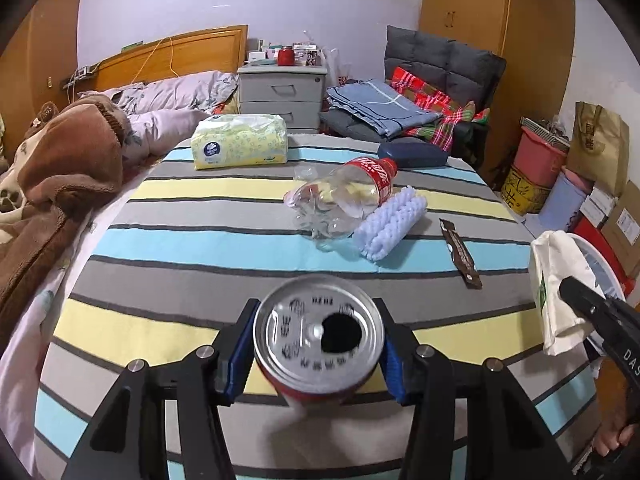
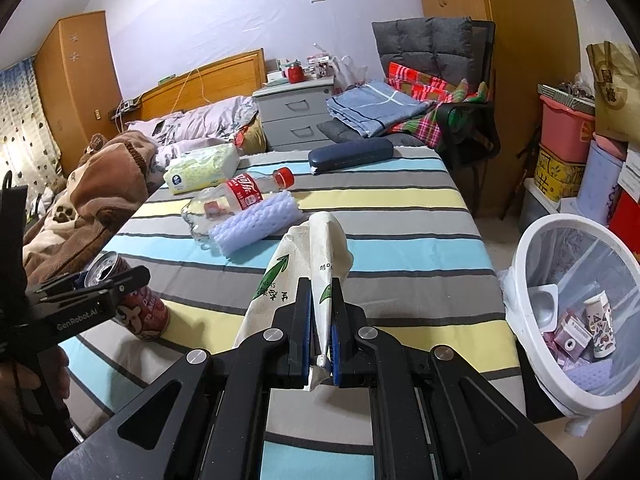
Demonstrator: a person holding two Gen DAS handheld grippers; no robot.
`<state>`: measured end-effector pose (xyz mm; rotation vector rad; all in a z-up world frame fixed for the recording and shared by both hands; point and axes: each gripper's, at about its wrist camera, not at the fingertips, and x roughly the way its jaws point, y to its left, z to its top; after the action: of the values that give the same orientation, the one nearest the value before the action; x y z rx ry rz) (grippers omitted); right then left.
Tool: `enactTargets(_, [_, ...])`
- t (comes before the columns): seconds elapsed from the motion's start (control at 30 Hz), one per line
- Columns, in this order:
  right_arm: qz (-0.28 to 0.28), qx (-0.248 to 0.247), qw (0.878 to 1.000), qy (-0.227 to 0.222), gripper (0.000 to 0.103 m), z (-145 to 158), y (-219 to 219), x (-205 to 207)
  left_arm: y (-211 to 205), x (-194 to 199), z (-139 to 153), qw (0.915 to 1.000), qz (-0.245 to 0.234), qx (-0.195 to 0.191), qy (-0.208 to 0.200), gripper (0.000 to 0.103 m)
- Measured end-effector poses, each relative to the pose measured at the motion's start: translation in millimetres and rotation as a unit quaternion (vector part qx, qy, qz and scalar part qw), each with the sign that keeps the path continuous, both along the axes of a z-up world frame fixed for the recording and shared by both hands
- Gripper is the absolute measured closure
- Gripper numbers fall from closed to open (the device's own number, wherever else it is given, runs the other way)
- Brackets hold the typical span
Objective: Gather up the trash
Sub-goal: 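Lift both held items and carry them over the wastebasket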
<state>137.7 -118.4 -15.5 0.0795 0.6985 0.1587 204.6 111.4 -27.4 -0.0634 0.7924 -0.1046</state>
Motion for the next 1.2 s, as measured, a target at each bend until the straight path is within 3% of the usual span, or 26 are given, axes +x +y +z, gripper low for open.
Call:
enactTargets(0.1, [0.002,-0.002,1.000,0.002,0.096,-2,0,-2,1,-3,-4,1.0000,0.001,-0.004,0.002,0.045])
enactTargets(0.23, [0.003,-0.001,1.000,0.004,0.096,-3,0,-2,1,-3,-8,0.9999,0.002,-0.008,0.010,0.049])
enactTargets(0.53, [-0.009,0.001,1.000,-0.009,0.096,5,-12,-10,-23,-12,15,0.9996,-0.022,-0.012,-0.010,0.049])
enactTargets(0.97, [-0.051,-0.003,0.998,-0.037,0.096,26,-61,-24,-107,-23,48,0.9953,-0.091,-0.006,-0.033,0.049])
enactTargets(1.2, [-0.078,-0.004,0.996,-0.047,0.096,34,-100,-34,-166,-28,62,0.9882,-0.145,-0.009,-0.046,0.049])
